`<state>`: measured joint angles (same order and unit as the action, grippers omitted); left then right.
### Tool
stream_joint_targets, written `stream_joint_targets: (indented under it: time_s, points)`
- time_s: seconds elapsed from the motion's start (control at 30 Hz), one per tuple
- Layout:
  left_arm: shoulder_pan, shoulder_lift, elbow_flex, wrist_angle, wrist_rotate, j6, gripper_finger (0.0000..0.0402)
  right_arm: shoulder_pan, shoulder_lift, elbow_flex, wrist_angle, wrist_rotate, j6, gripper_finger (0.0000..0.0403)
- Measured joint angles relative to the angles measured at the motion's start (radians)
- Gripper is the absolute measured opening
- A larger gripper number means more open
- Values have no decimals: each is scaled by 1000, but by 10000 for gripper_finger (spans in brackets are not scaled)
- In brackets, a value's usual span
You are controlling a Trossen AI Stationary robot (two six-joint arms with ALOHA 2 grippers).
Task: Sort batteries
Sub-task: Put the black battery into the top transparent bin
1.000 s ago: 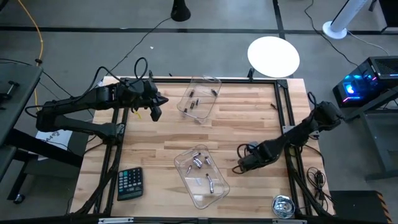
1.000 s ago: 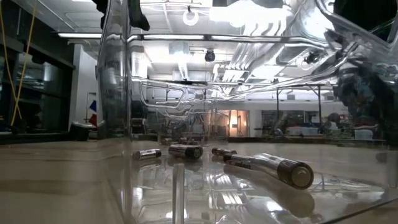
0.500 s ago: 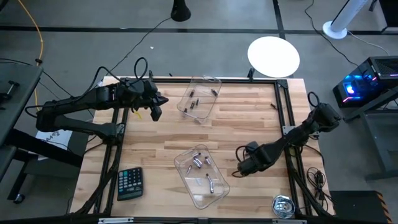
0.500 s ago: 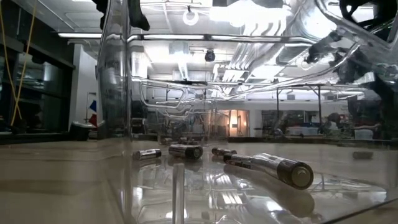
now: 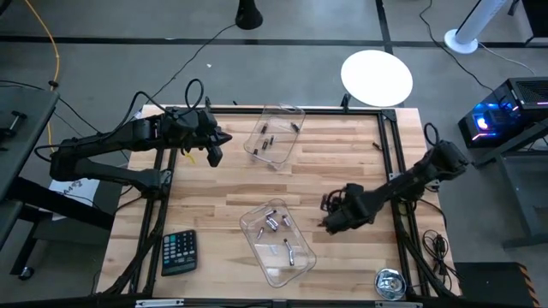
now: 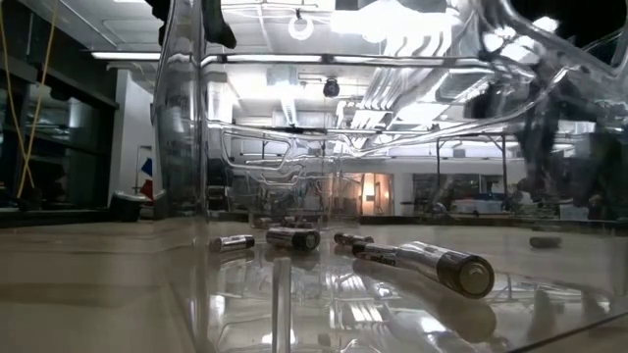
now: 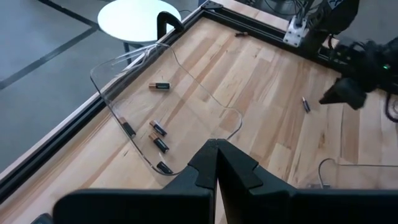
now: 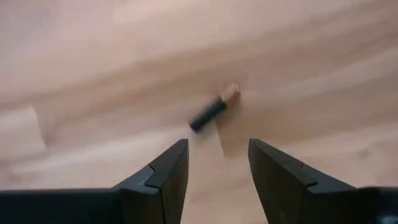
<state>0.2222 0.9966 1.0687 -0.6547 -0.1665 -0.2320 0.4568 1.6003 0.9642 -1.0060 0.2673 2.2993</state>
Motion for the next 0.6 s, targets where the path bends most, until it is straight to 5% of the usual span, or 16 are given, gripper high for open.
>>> stream_joint_targets:
  time_s: [0.33,0.6]
  points:
    - [0,0,0,-13,13,16,0,-132,44,2,7,9,-76,161]
    - [0,0,0,-13,24,16,0,-146,156,2,61,-100,-84,161]
